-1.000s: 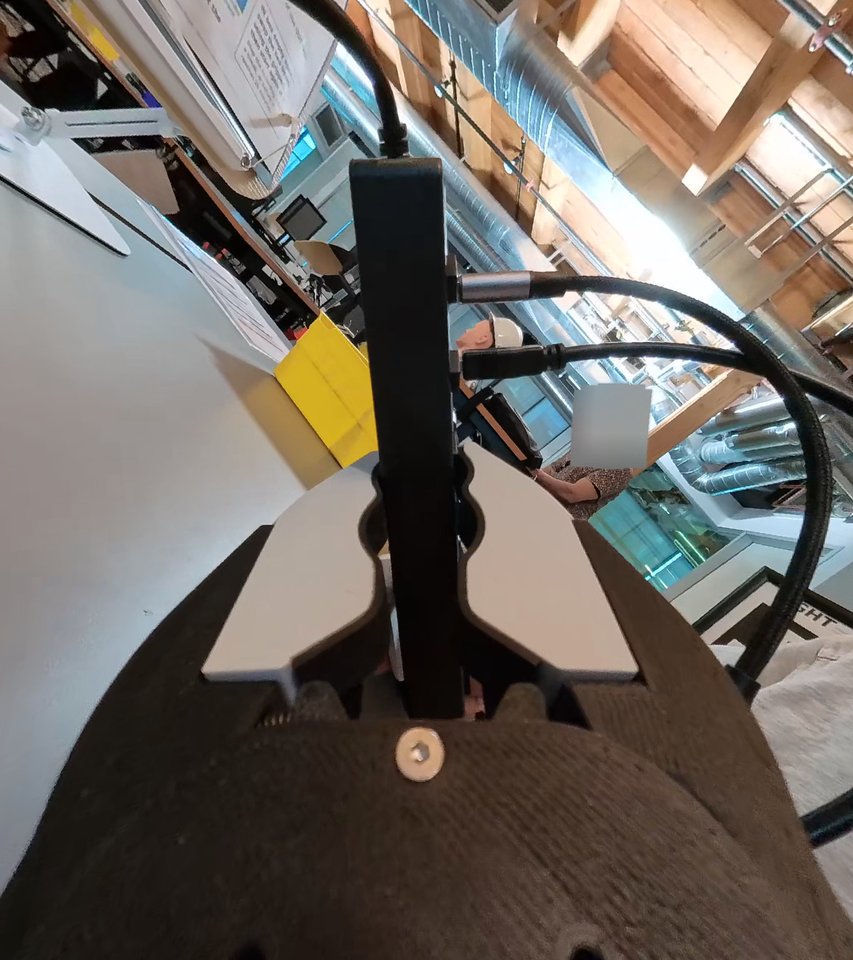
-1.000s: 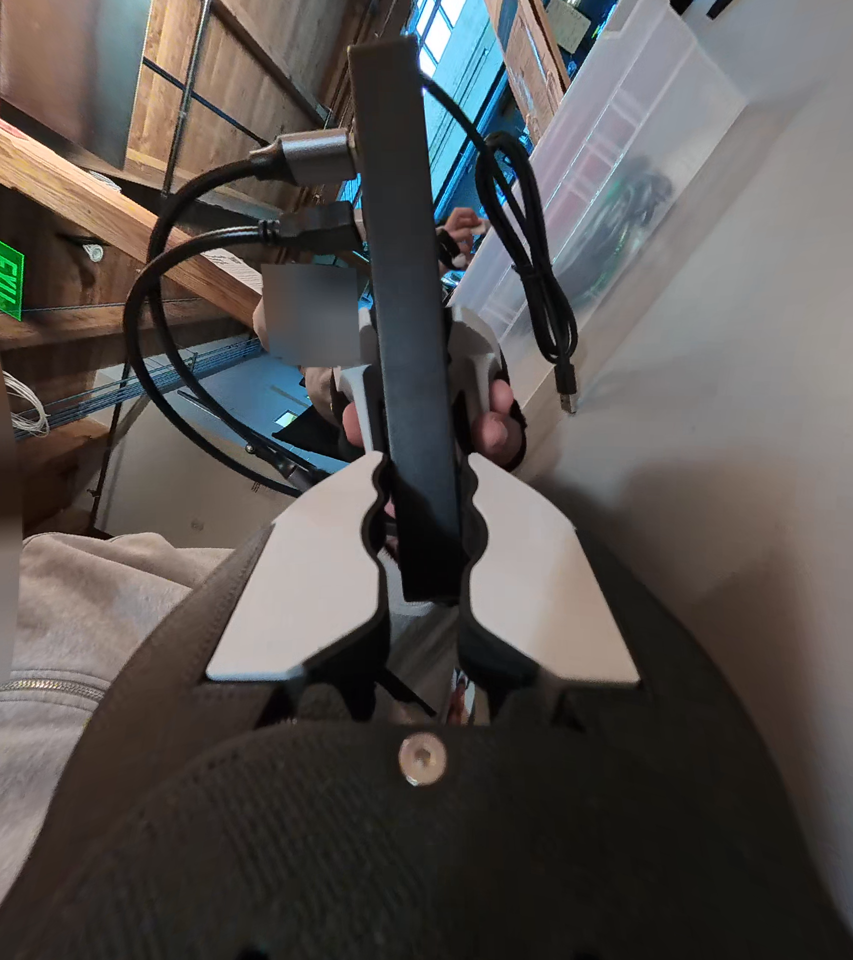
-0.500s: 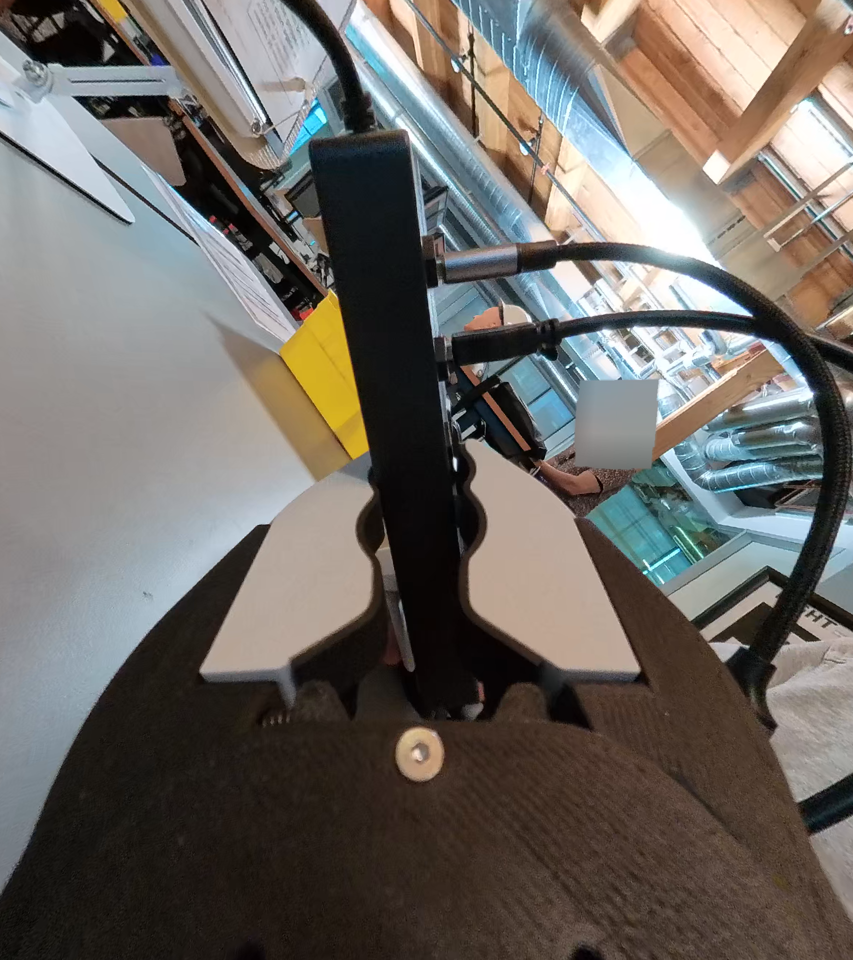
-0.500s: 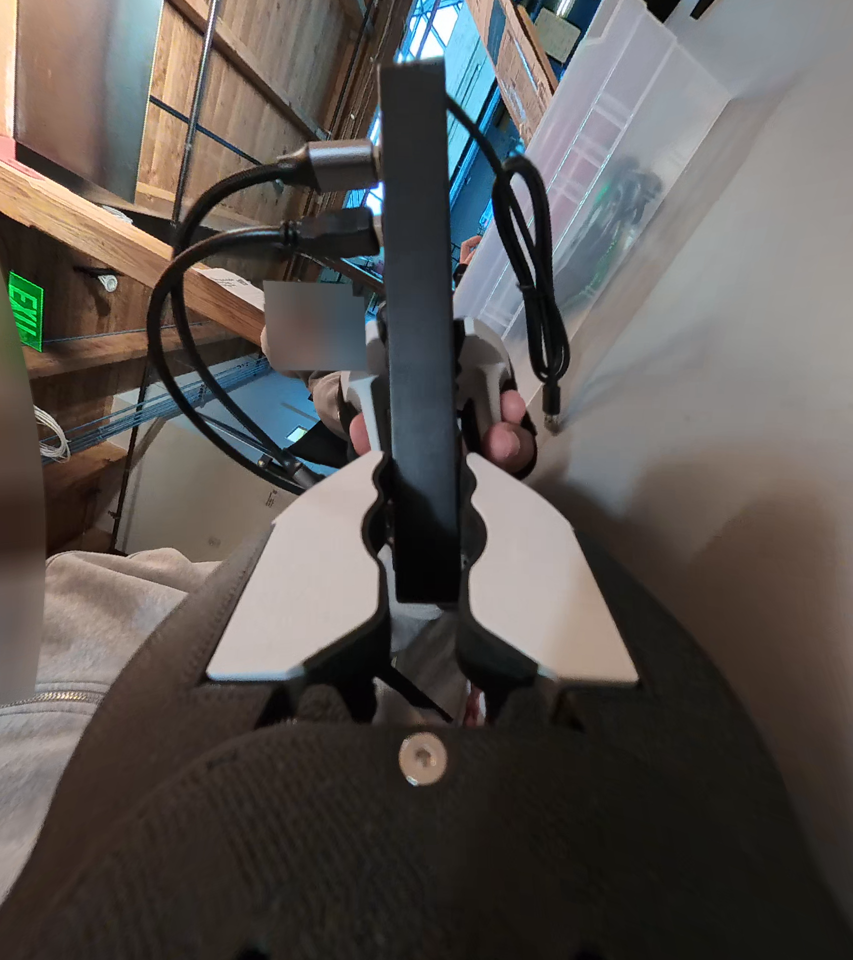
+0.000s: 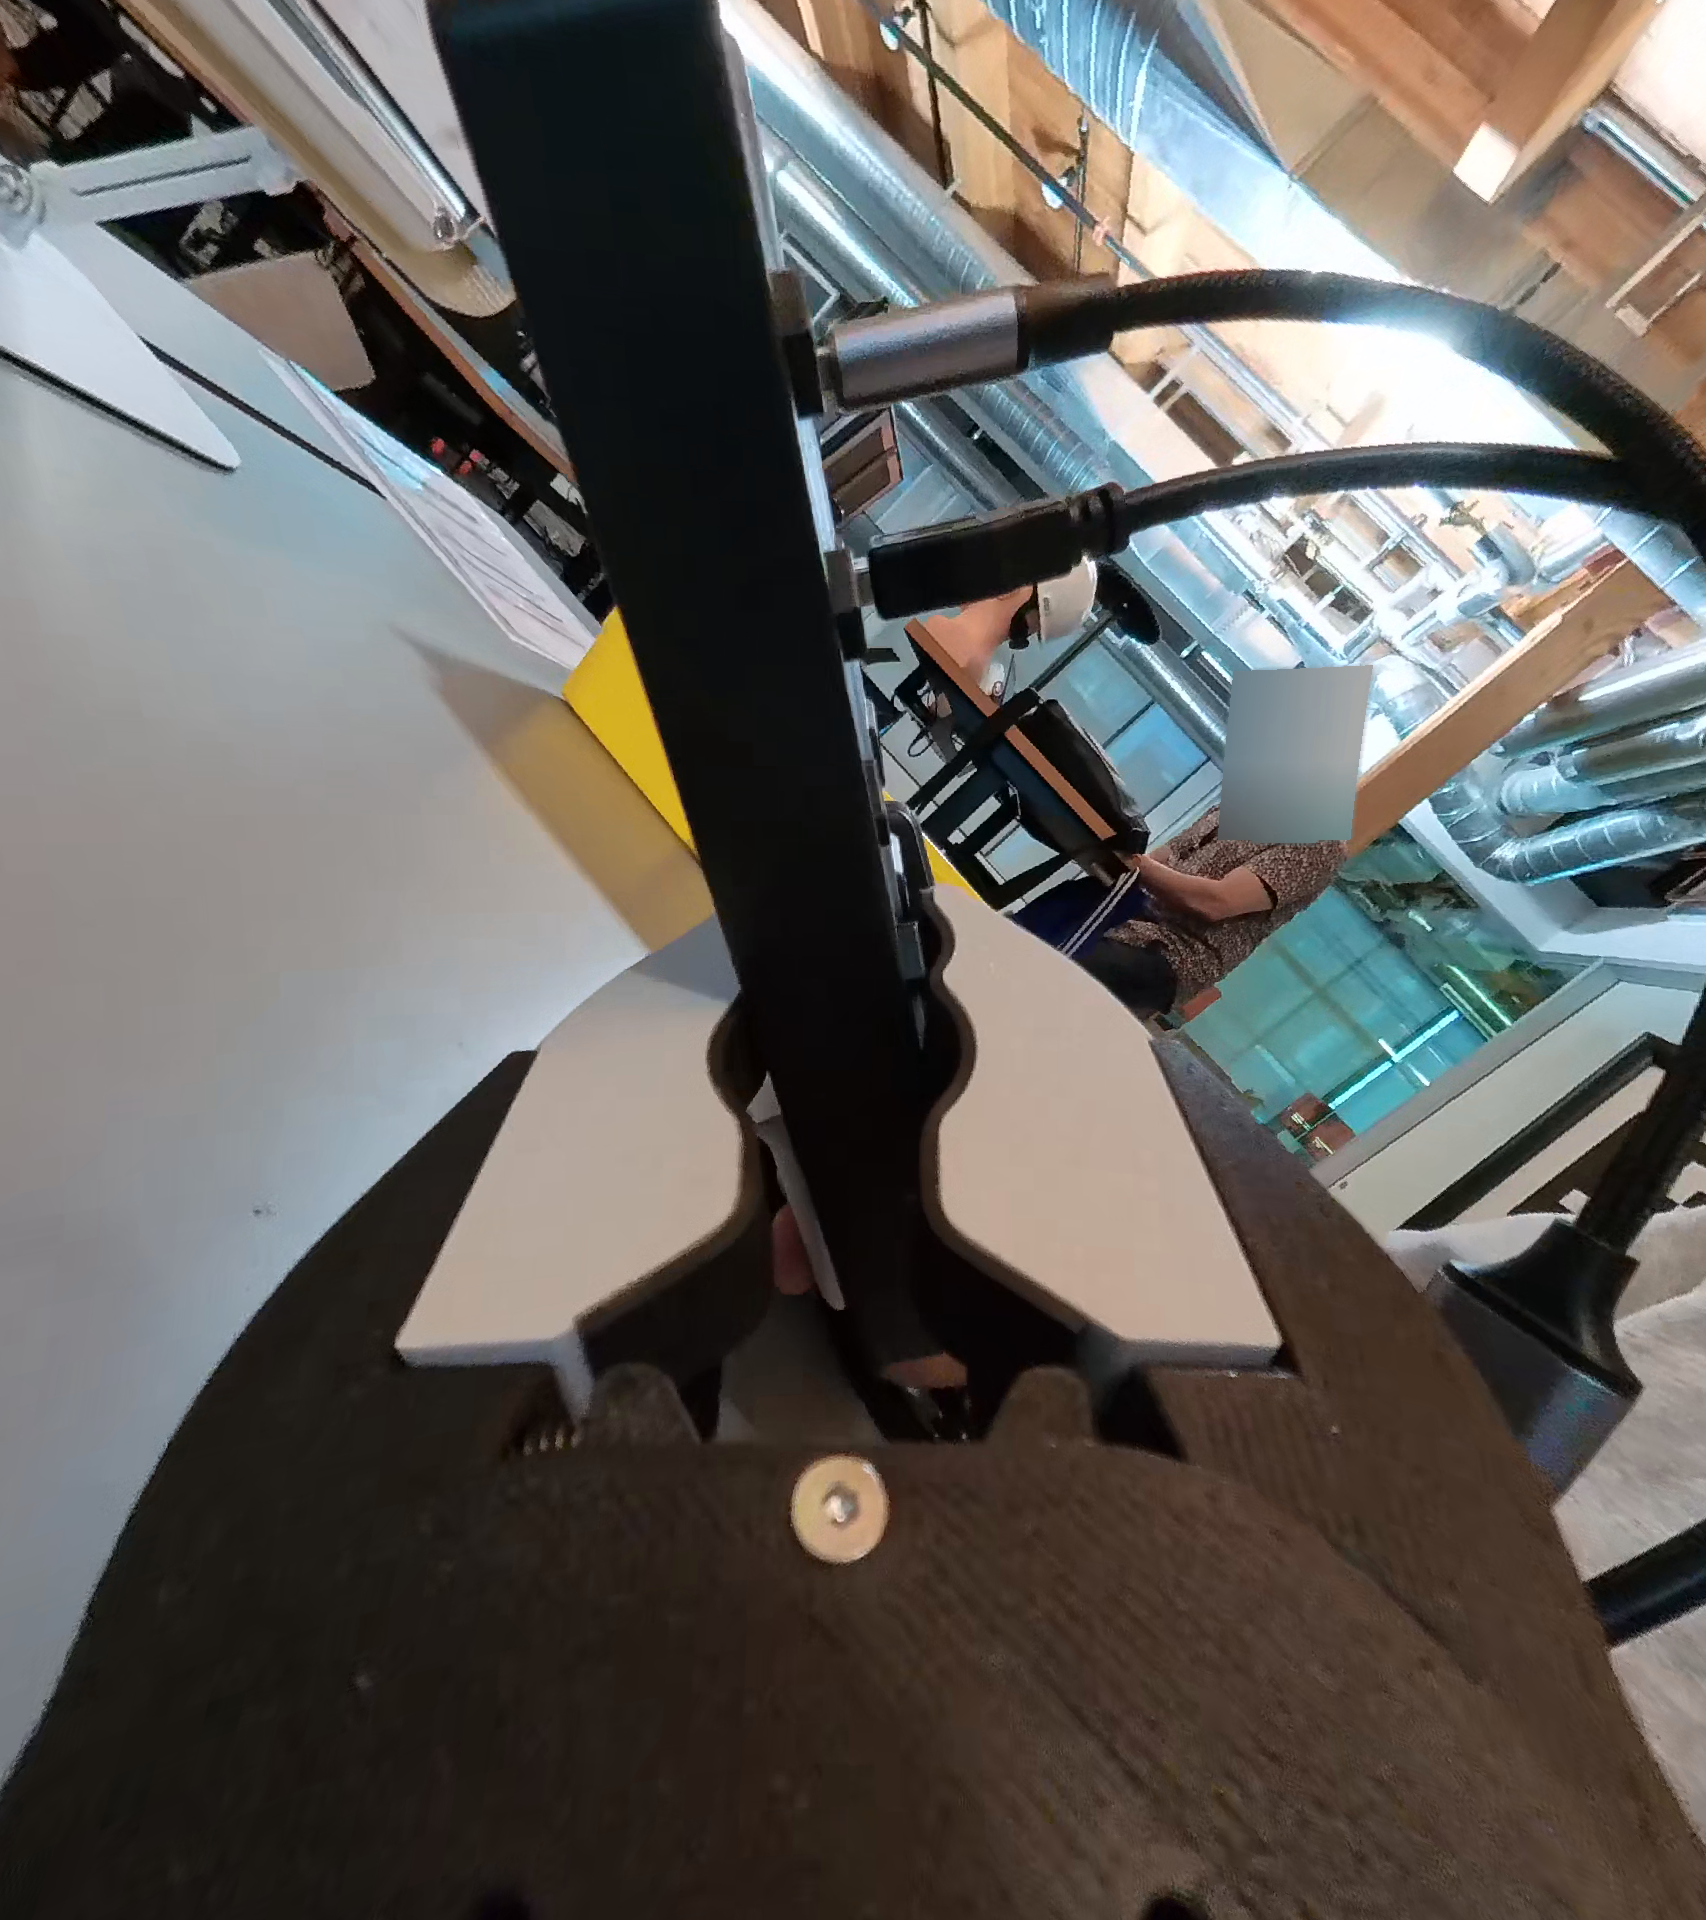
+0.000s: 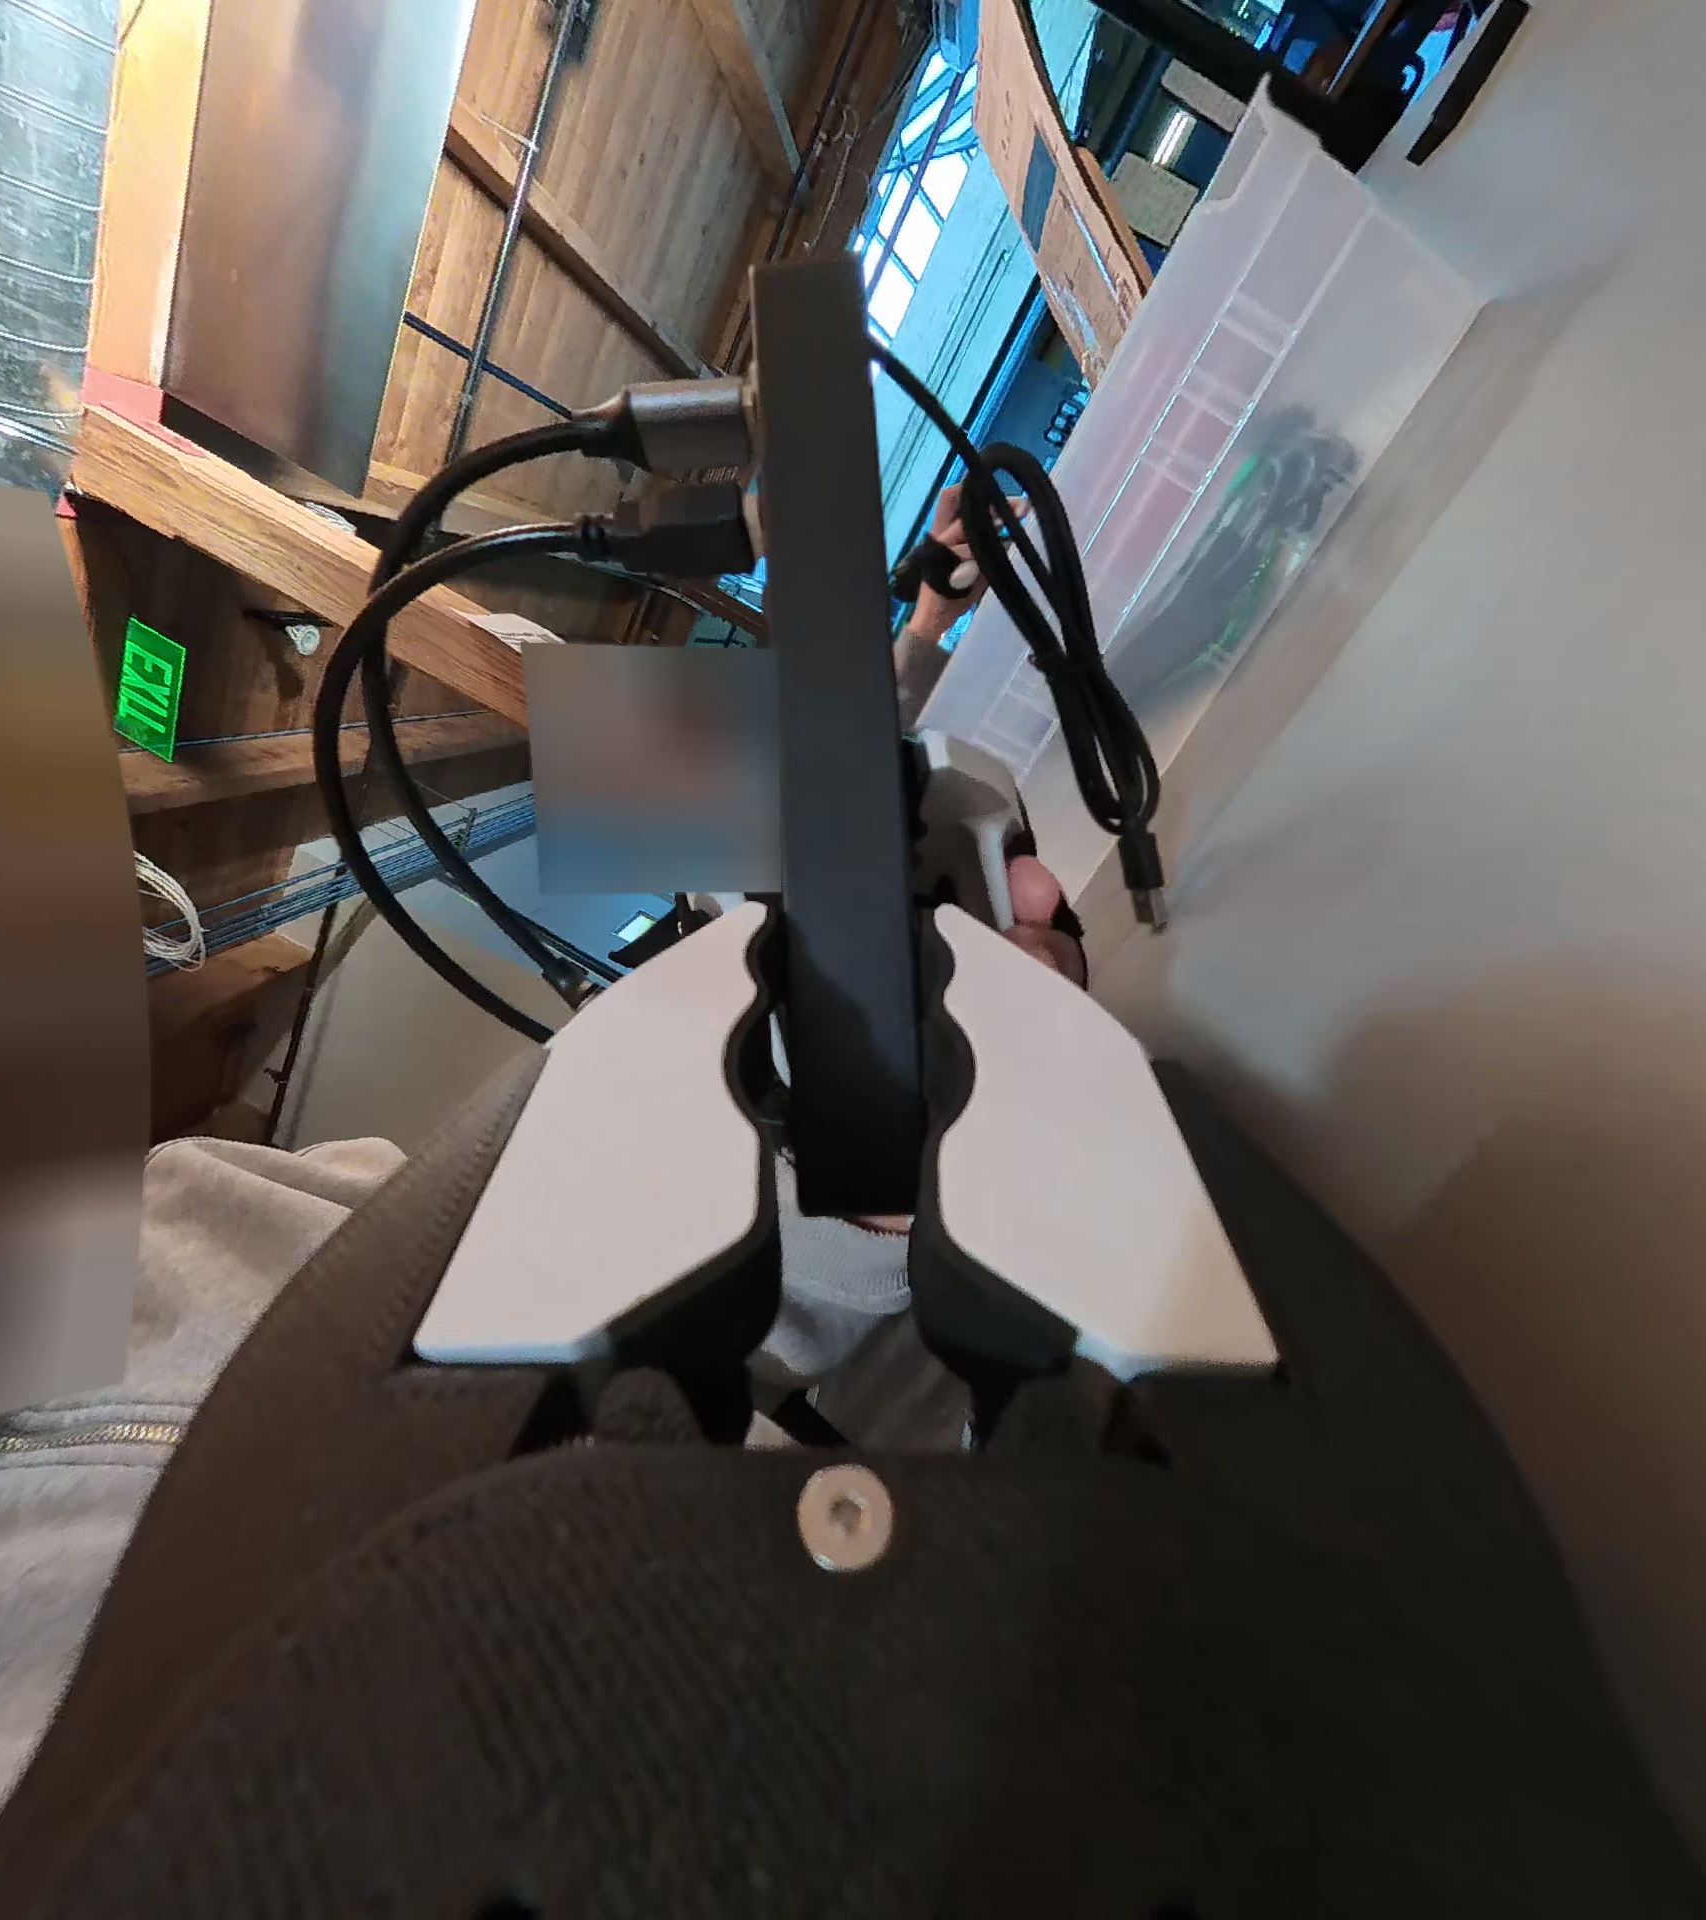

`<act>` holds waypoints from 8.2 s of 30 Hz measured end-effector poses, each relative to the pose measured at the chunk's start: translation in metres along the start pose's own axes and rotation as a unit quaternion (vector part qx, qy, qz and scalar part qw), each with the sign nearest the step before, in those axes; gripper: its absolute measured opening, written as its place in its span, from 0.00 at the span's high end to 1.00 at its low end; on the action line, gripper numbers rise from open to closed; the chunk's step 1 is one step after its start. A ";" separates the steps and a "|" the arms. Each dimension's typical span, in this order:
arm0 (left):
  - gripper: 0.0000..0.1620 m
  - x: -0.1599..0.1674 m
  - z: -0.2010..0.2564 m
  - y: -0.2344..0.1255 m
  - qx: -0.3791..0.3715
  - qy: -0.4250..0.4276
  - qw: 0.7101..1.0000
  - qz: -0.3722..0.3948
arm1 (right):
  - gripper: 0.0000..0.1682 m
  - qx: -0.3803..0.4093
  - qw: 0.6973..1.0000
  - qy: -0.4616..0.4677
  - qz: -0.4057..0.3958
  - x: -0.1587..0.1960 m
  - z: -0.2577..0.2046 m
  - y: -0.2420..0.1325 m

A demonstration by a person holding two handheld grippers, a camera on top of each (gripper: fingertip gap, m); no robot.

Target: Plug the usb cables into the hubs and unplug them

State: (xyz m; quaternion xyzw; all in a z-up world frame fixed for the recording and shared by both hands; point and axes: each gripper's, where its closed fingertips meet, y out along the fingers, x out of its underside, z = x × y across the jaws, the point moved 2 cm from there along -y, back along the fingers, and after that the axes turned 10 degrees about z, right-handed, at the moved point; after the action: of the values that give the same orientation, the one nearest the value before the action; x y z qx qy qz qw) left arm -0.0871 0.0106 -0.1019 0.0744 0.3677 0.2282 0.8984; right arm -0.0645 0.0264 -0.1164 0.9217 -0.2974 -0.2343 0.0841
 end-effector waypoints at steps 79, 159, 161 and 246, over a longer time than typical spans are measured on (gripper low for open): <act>0.84 -0.030 -0.003 -0.057 -0.071 0.054 0.991 0.097 | 0.97 -0.045 0.477 -0.557 -0.678 0.023 0.116 0.340; 0.84 -0.026 -0.007 -0.055 -0.074 0.040 0.992 0.090 | 0.98 0.018 0.691 -0.500 -0.521 -0.002 0.022 0.400; 0.84 -0.024 -0.006 -0.054 -0.070 0.041 0.993 0.087 | 0.98 0.026 0.682 -0.474 -0.555 0.014 0.028 0.378; 0.84 -0.007 0.000 -0.042 -0.039 0.016 0.999 0.026 | 0.97 -0.288 0.036 -0.616 -0.732 0.142 0.100 0.265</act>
State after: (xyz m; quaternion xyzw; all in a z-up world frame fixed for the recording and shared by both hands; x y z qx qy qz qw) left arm -0.0768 -0.0297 -0.1105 0.0453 0.3712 0.2663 0.8884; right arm -0.1467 -0.2731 -0.1804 0.0828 0.6800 -0.7234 -0.0858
